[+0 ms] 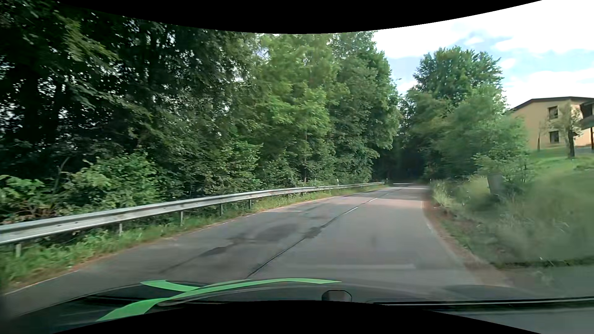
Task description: Follow the waypoints while adhering to traffic rules and regulations
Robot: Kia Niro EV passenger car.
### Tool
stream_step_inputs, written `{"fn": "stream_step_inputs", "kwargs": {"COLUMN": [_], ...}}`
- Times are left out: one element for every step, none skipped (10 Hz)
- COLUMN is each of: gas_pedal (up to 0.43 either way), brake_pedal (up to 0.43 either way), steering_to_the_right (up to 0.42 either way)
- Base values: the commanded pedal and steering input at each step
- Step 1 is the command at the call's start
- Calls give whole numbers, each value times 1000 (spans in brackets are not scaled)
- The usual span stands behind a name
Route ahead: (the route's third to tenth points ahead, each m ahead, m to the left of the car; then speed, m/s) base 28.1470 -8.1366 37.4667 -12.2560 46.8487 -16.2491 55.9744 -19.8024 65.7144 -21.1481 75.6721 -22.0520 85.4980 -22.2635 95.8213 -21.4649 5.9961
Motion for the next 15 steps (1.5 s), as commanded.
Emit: {"fn": "stream_step_inputs", "kwargs": {"gas_pedal": [169, 169, 157, 157, 157, 157, 157, 157, 157, 157, 157, 157, 157, 157, 157], "brake_pedal": [0, 0, 0, 0, 0, 0, 0, 0, 0, 0, 0, 0, 0, 0, 0], "steering_to_the_right": [193, 190, 184, 173, 162, 150, 141, 140, 139, 134, 124, 112, 90, 69, 49]}}
